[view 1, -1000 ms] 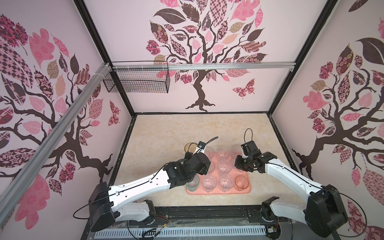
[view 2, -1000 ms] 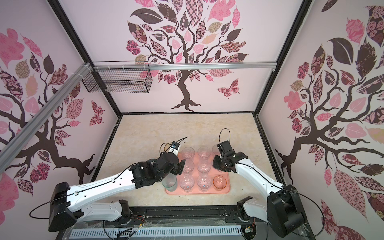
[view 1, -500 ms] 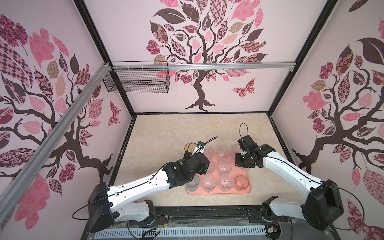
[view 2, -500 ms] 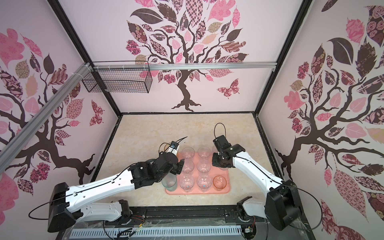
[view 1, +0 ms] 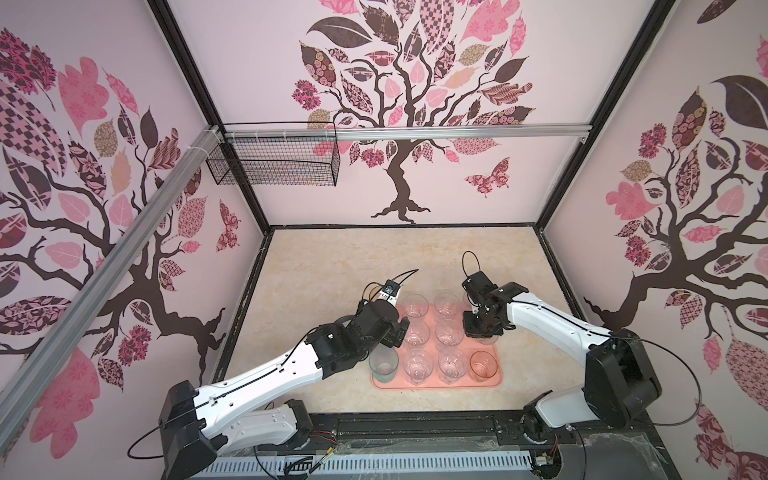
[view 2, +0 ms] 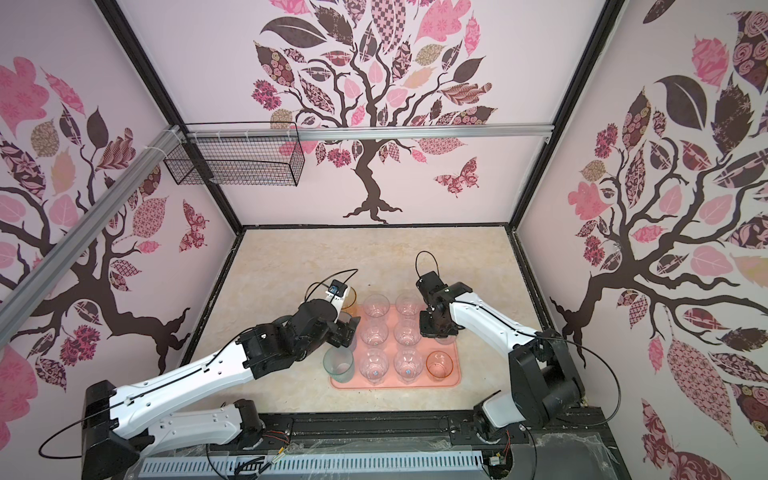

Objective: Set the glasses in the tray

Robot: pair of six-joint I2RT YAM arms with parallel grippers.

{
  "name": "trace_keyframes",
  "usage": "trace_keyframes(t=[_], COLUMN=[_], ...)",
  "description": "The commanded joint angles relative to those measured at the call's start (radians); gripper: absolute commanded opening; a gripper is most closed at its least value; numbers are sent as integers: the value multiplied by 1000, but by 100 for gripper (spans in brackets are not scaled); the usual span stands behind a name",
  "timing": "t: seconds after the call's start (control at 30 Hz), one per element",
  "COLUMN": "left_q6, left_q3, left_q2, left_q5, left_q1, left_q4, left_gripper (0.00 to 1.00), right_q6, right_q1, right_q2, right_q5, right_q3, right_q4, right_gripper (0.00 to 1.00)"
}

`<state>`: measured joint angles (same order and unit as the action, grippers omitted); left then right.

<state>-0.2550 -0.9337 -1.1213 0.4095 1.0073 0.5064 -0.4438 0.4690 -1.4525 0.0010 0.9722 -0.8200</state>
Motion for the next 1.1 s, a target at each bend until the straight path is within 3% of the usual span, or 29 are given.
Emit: trace_keyframes(t=[0.0, 0.33, 0.7, 0.83, 1.07], left_q6=[86, 186, 217, 229, 228], left_q3=[31, 79, 65, 56, 43], left_q2=[19, 31, 1, -13, 13], left_q5=[-111, -217, -236, -239, -203], left_q1=[-9, -13, -19, -28, -59], left_q4=[-43, -121, -146, -153, -166], left_gripper=[88, 88, 88, 88, 88], right_q6=[27, 62, 64, 62, 78], right_q1=[2, 2, 1, 2, -11], right_q2=[-27, -96, -75, -54, -3], right_q5=[-19, -54, -41, -33, 81], right_q3=[52, 91, 138, 165, 274], right_q4=[-23, -48, -84, -115, -237], right_gripper=[14, 15, 36, 38, 42])
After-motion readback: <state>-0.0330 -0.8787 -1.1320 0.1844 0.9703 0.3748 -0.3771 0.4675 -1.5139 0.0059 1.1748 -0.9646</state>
